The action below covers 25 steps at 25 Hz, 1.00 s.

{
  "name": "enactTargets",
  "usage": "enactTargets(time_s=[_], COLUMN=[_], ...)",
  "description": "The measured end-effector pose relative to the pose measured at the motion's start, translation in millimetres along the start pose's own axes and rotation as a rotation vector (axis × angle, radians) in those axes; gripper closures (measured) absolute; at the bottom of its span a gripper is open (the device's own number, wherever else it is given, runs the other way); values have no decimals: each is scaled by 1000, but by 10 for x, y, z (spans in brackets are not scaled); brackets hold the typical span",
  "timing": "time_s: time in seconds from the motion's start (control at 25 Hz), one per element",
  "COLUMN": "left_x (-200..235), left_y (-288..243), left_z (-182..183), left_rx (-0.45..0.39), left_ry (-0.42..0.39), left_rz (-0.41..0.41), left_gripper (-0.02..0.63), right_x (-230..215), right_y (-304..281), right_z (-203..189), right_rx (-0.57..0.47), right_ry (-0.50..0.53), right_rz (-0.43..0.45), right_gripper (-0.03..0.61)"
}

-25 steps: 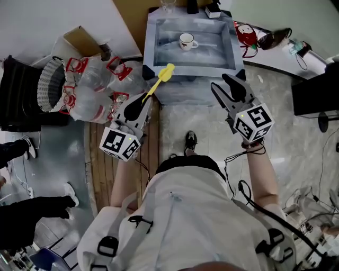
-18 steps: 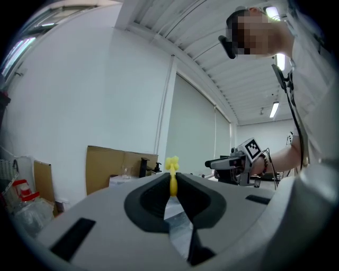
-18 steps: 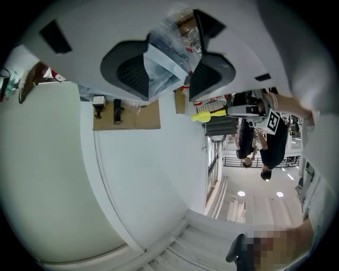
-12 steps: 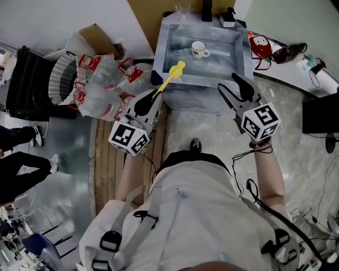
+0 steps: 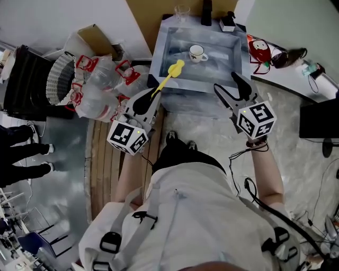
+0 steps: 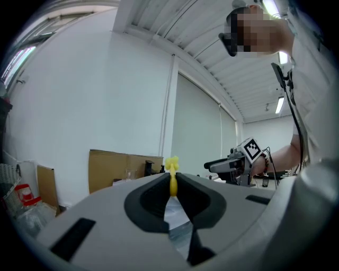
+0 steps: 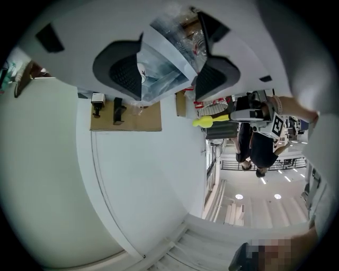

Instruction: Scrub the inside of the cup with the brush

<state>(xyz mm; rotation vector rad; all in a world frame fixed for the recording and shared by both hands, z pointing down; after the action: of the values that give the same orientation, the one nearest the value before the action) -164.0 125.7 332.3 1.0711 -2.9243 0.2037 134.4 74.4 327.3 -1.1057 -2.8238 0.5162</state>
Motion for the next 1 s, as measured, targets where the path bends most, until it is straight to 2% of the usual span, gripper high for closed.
enactTargets(time_s=[0.2, 0.52, 0.76, 1.0], left_x=[79, 517, 859, 1243], left_y=[-138, -401, -630, -876], left_z=[-53, -22, 24, 71], left_rx=[41, 43, 115, 120], left_ry=[-54, -11, -123, -113], left_rz=[4, -28, -40, -85], left_gripper=[574, 574, 574, 574], right_x=[-95, -269, -373, -512], right_y=[-30, -314, -626, -955], right_z=[-82, -8, 117, 256], right_rx=[8, 19, 26, 23], right_ry=[1, -40, -58, -78], right_rz=[-70, -108, -138, -170], right_gripper=[232, 219, 219, 219])
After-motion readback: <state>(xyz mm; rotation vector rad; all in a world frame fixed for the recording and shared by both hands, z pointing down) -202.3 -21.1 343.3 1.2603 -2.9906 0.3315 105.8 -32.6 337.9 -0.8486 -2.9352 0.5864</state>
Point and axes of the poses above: the fingertips, and each gripper's own axes: y backward along the fingers, x to its left, z out of its top, the point moved 8 cm from there along y, backward along the fingers, and after that the axes turned 6 degrees about x, right-handed, at the moved point
